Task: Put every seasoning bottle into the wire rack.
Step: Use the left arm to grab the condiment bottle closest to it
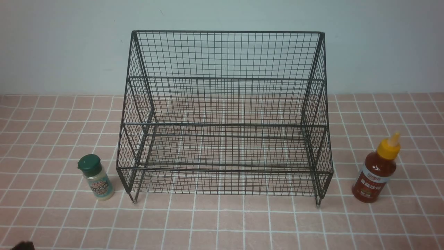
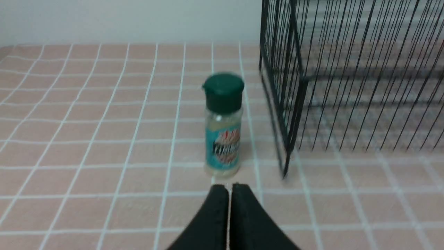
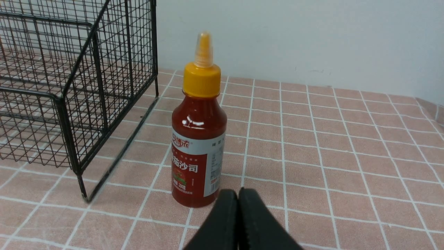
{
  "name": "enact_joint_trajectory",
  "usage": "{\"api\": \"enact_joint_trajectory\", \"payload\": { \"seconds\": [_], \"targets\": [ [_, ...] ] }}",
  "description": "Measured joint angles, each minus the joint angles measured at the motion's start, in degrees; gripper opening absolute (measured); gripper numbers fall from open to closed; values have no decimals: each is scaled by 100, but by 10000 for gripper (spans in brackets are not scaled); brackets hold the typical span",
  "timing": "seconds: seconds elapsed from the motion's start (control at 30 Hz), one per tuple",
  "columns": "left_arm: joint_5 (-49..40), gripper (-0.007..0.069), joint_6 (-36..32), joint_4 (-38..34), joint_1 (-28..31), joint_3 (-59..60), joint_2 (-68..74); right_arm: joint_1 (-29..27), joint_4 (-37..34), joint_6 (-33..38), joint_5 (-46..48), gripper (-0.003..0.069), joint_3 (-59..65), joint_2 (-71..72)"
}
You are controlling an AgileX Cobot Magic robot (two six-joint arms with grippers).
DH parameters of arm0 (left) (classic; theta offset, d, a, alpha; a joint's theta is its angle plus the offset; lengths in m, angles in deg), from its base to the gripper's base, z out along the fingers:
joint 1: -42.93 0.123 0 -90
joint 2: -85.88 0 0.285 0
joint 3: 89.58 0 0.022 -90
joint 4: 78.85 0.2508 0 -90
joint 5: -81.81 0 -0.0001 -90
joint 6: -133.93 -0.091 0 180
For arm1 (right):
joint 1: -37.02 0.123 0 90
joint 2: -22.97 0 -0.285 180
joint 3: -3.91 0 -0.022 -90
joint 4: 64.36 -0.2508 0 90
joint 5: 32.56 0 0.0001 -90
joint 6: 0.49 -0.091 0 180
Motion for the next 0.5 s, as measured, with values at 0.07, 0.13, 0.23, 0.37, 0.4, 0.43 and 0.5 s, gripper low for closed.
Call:
{"api": "enact_joint_trajectory", "payload": {
  "seconds": [0.07,0.13,0.23,0.37,0.4,0.43,0.5],
  "targets": [
    [350,-7,121,-399,0,0,0,0,0,0,0,-9,0,0],
    [660,-7,186,-832,0,0,0,0,0,0,0,-9,0,0],
    [964,-7,206,-1134,0,0,0,0,0,0,0,-9,0,0],
    [1609,-7,224,-1189,0,0,0,0,0,0,0,-9,0,0],
    [1919,-7,224,-1200,0,6,0,0,0,0,0,-9,0,0],
    [2280,-7,224,-1211,0,10,0,0,0,0,0,-9,0,0],
    [3323,-7,224,-1192,0,10,17,0,0,0,0,-9,0,0]
  ]
}}
